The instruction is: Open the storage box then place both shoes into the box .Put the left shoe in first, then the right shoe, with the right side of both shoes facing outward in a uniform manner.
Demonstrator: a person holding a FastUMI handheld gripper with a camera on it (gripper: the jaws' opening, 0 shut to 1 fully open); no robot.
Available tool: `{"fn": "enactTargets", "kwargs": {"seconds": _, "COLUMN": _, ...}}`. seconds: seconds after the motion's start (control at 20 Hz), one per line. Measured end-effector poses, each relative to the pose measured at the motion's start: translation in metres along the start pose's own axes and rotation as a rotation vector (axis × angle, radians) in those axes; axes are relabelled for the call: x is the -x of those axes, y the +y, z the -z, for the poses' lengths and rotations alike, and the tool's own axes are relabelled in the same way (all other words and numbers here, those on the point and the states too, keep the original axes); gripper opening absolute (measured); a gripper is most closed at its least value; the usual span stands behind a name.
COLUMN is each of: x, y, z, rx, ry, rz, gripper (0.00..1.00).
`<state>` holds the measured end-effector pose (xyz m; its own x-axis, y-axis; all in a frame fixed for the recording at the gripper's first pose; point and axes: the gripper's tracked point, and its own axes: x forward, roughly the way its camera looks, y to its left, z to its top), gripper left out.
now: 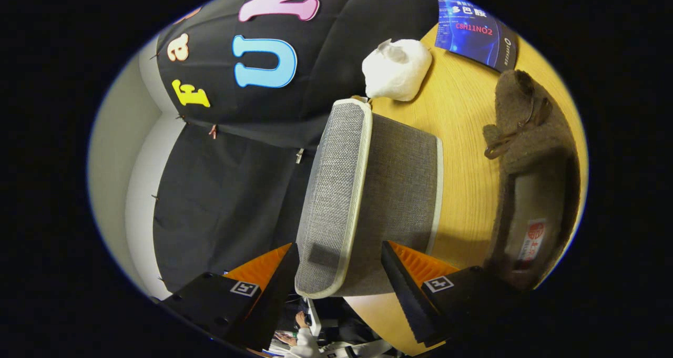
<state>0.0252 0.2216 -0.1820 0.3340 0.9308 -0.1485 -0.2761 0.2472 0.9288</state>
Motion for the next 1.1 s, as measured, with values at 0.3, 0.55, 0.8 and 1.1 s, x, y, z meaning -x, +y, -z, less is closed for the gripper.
{"fn": "enactTargets", "kwargs": {"seconds": 0.3, "x": -0.012, "y": 0.005, "z": 0.012, "rx": -0.052, "ry": 0.030, "rz": -0.012, "gripper": 0.85}}
{"fn": "enactTargets", "kwargs": {"seconds": 0.55, "x": -0.017, "y": 0.012, "z": 0.015, "rx": -0.131, "ry": 0.054, "rz": -0.050, "gripper": 0.61}}
{"fn": "enactTargets", "kwargs": {"seconds": 0.8, "x": -0.017, "y": 0.020, "z": 0.005, "rx": -0.199, "ry": 0.030, "rz": -0.043, "gripper": 0.22}}
{"fn": "enactTargets", "kwargs": {"seconds": 1.1, "x": -0.017, "y": 0.040, "z": -0.001, "rx": -0.181, "ry": 0.005, "rz": -0.032, "gripper": 0.05}}
